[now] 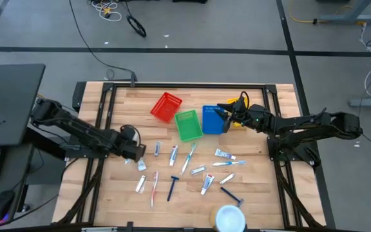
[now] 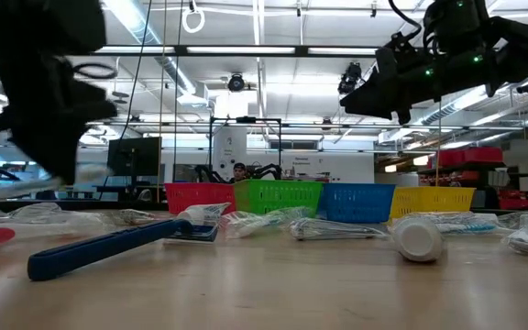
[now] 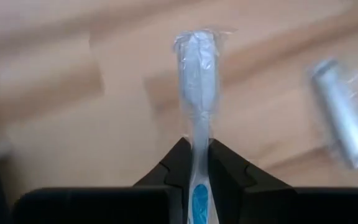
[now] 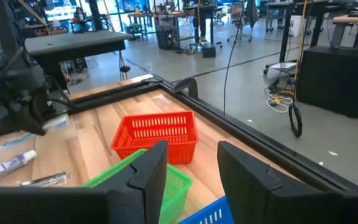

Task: Pick & Place Travel size toiletries
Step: Put the blue toothbrush into the red bin, then put the white toothpaste into the green bin

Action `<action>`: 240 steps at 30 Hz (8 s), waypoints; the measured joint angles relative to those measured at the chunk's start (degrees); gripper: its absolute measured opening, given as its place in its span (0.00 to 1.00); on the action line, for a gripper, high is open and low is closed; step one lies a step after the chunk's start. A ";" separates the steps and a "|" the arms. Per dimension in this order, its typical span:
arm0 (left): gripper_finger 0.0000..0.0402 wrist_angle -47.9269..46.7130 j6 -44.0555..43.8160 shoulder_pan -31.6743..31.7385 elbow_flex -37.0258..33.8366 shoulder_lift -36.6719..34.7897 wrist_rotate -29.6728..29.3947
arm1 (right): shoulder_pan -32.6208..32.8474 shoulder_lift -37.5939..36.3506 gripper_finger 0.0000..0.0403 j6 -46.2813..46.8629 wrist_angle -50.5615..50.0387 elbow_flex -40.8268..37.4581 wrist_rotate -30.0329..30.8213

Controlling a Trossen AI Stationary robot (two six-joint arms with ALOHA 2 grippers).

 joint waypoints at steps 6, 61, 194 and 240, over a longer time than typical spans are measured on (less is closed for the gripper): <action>0.10 -0.83 15.42 7.75 8.01 -0.02 -8.85 | 0.00 -0.01 0.38 0.00 2.32 0.00 -0.04; 0.12 50.42 87.18 45.97 11.10 21.16 13.16 | 0.00 0.02 0.38 0.17 2.73 0.00 -1.51; 0.42 15.81 -17.51 2.62 -2.59 4.24 24.70 | -3.61 1.01 0.54 -8.21 0.76 -0.02 -11.41; 0.42 17.28 -5.58 -2.43 -6.50 3.98 17.34 | -4.37 0.98 0.54 -9.07 2.15 -0.02 -11.47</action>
